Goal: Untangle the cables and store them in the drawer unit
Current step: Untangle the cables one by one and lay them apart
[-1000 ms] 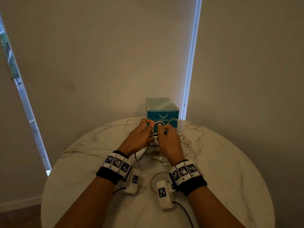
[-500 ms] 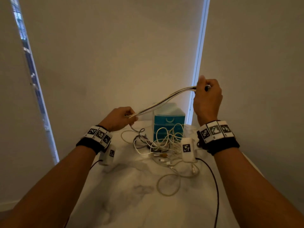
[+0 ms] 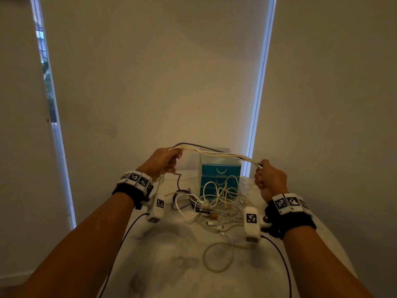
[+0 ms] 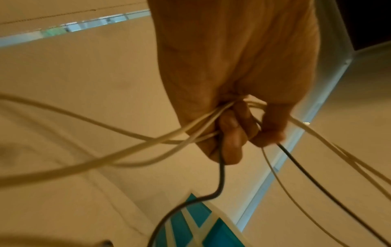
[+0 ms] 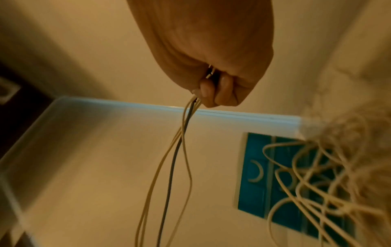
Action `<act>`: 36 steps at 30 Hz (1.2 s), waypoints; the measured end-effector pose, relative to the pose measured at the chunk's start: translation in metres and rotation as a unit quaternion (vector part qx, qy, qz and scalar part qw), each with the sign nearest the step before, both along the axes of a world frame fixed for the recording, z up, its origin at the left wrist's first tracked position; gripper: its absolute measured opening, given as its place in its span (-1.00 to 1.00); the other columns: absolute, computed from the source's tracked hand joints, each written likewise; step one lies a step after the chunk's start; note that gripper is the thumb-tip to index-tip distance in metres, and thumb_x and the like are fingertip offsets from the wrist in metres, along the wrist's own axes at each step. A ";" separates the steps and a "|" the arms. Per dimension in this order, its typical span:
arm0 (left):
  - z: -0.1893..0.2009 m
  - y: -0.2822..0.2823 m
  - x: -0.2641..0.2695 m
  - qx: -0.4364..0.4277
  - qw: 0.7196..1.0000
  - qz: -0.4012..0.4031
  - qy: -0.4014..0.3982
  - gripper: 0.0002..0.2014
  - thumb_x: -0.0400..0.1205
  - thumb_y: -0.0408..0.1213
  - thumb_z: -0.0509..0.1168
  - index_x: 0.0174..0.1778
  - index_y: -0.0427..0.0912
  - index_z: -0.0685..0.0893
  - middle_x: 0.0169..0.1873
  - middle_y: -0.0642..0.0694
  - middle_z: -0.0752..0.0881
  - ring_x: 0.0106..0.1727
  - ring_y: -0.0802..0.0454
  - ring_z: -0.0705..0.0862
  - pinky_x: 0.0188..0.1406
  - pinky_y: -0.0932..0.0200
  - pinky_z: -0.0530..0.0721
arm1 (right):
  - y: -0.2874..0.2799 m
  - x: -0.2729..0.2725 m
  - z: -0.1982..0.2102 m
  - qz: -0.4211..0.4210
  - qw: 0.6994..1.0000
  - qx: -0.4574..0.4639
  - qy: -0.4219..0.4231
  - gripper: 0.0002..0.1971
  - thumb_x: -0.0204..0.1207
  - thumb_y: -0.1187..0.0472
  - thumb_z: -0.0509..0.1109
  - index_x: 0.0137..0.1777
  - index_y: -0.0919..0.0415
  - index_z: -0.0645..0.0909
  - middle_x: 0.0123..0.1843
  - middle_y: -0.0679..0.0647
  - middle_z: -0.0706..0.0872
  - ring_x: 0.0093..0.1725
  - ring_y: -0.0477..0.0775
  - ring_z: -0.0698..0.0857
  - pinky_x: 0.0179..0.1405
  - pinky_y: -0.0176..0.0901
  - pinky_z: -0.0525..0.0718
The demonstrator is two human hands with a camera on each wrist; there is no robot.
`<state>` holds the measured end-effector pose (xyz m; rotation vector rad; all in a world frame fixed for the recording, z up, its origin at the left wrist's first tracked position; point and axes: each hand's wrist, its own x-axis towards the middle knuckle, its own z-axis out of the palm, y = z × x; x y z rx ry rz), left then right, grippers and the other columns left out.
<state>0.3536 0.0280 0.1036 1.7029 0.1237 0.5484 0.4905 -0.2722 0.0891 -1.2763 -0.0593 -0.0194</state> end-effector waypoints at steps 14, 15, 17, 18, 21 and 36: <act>-0.010 -0.030 0.001 0.201 0.966 -0.046 0.154 -0.39 0.81 0.33 0.09 -0.49 0.05 0.39 -0.52 0.00 0.33 -0.54 0.07 0.19 -0.51 0.18 0.19 | -0.002 -0.002 -0.012 0.094 0.809 0.532 0.233 -0.82 0.73 0.09 0.40 -0.03 0.19 0.58 -0.36 0.12 0.70 -0.58 0.05 0.68 -0.29 -0.19 0.76; -0.012 -0.030 0.001 0.225 0.960 -0.041 0.163 -0.38 0.81 0.33 0.08 -0.50 0.04 0.41 -0.53 0.00 0.34 -0.55 0.07 0.20 -0.52 0.19 0.21 | -0.001 -0.002 -0.011 0.087 0.759 0.601 0.237 -0.88 0.76 0.13 0.35 0.07 0.18 0.61 -0.16 0.12 0.72 -0.49 0.09 0.73 -0.28 -0.21 0.80; -0.014 -0.028 0.000 0.264 0.949 -0.025 0.169 -0.35 0.79 0.38 0.04 -0.51 0.03 0.44 -0.57 0.04 0.37 -0.57 0.08 0.22 -0.54 0.21 0.26 | -0.001 0.004 -0.009 0.086 0.721 0.650 0.225 -0.82 0.80 0.21 0.22 -0.02 0.22 0.57 -0.10 0.10 0.68 -0.38 0.07 0.72 -0.38 -0.25 0.76; -0.014 -0.026 0.000 0.279 0.946 -0.014 0.165 -0.34 0.79 0.41 0.02 -0.49 0.03 0.46 -0.58 0.06 0.39 -0.57 0.09 0.24 -0.52 0.22 0.28 | -0.002 0.005 -0.005 0.096 0.750 0.619 0.211 -0.74 0.82 0.23 0.16 -0.13 0.22 0.51 -0.23 0.10 0.66 -0.46 0.04 0.67 -0.53 -0.29 0.67; -0.010 -0.018 0.003 0.288 0.947 0.049 0.132 -0.33 0.82 0.37 -0.03 -0.27 -0.08 0.64 -0.48 0.02 0.51 -0.49 0.08 0.38 -0.46 0.19 0.37 | 0.000 0.003 0.014 0.097 0.900 0.403 0.133 -0.67 0.79 0.22 0.16 -0.27 0.10 0.36 -0.55 -0.04 0.43 -0.67 -0.07 0.31 -0.72 -0.27 0.26; 0.028 -0.045 -0.005 -0.066 0.990 -0.128 -0.009 -0.50 0.77 0.28 0.21 0.09 -0.16 0.63 -0.29 -0.13 0.58 -0.39 0.02 0.48 -0.33 0.12 0.45 | 0.122 -0.074 -0.017 0.199 0.856 -0.376 -0.294 -0.34 0.15 -0.49 0.67 0.02 0.03 0.81 -0.11 -0.02 0.90 -0.10 0.04 0.86 0.06 0.19 0.87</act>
